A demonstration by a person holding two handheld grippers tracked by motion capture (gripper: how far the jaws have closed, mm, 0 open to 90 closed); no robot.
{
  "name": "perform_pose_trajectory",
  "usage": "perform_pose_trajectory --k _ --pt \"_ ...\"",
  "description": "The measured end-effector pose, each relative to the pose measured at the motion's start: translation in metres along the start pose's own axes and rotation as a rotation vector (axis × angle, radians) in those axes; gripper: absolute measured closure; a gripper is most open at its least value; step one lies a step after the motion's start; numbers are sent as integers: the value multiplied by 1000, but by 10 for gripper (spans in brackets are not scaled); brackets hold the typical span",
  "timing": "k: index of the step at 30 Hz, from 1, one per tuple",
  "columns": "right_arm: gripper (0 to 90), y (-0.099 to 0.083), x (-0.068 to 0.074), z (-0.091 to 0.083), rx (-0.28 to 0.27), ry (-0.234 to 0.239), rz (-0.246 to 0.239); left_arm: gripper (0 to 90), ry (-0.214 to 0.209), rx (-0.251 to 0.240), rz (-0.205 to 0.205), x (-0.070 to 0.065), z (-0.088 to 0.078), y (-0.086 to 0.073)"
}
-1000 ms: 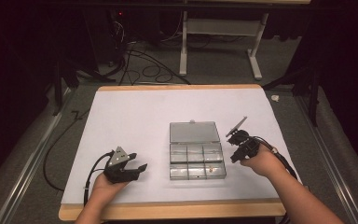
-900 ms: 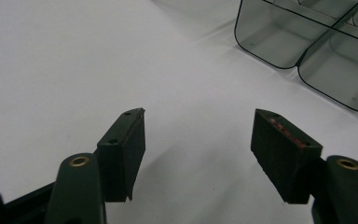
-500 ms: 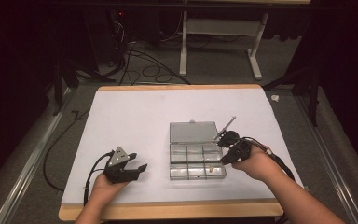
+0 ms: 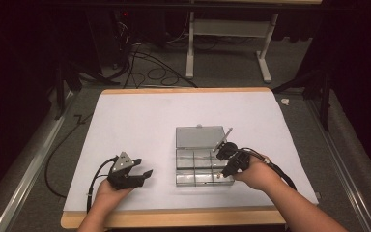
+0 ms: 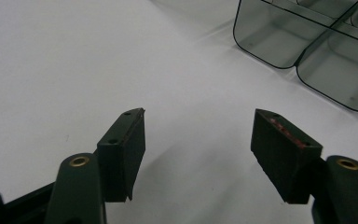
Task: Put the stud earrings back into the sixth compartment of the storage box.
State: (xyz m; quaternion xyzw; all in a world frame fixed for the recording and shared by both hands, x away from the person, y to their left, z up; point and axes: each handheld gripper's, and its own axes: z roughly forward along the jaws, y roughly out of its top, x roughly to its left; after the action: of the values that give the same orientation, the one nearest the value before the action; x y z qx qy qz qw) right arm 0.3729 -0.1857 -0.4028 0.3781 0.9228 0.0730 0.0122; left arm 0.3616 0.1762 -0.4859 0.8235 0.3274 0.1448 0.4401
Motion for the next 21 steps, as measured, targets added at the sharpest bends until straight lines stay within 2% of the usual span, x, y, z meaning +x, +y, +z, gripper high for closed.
perform_pose_trajectory --k 1,2,3,4,7,8,9,14,20,21 --pt "882 0 1 2 7 0 7 359 0 2 0 0 0 0" --pt "881 1 1 4 6 0 -8 359 1 1 -1 0 0 0" --pt "881 1 3 4 14 1 14 358 1 3 1 0 0 0" --pt "881 1 2 7 9 0 -10 359 0 4 1 0 0 0" --pt "881 3 3 12 21 -6 6 359 0 5 -1 0 0 0" --pt "881 3 2 14 22 -6 -9 359 -1 7 0 0 0 0" --pt "881 3 3 16 27 -4 0 359 -1 7 0 0 1 0" --pt "878 3 2 26 42 -7 -13 358 -4 10 -3 1 1 0" --pt "839 4 1 22 20 -4 1 358 -5 7 -4 1 1 0" --pt "838 4 0 19 10 -7 -11 358 -5 7 -4 1 1 0"
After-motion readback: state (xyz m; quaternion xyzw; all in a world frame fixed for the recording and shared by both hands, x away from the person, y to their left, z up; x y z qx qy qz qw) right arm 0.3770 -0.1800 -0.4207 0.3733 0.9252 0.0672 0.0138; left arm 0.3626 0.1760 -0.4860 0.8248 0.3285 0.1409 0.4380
